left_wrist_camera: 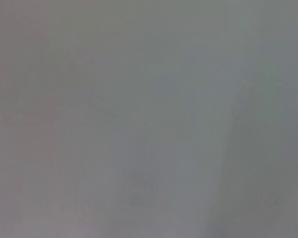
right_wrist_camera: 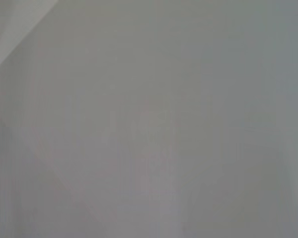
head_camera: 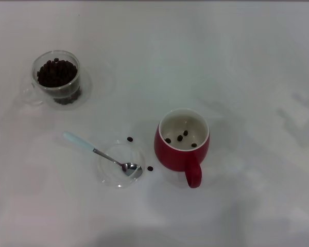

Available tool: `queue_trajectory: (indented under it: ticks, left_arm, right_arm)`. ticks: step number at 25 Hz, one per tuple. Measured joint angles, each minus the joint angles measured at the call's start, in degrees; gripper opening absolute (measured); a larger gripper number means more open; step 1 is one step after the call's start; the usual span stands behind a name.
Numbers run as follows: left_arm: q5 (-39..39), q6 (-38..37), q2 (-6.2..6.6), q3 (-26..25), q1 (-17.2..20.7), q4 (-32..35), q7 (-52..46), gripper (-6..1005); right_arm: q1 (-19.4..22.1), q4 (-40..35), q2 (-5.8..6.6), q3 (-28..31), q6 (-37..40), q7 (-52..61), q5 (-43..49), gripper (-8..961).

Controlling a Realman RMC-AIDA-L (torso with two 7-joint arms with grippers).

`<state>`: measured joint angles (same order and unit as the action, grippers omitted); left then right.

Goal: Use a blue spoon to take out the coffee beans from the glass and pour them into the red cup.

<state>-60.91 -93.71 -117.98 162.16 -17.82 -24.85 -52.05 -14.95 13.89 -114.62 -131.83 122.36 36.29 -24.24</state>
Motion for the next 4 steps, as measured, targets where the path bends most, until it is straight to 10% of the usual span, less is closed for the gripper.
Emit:
queue_trajectory:
  ticks: [4]
  left_arm:
    - [-1.91, 1.33, -0.34, 0.02, -0.35, 0.28, 2.01, 467]
  right_arm:
    - [0.09, -2.58, -0.1, 0.0, -1.04, -0.64, -0.08, 599]
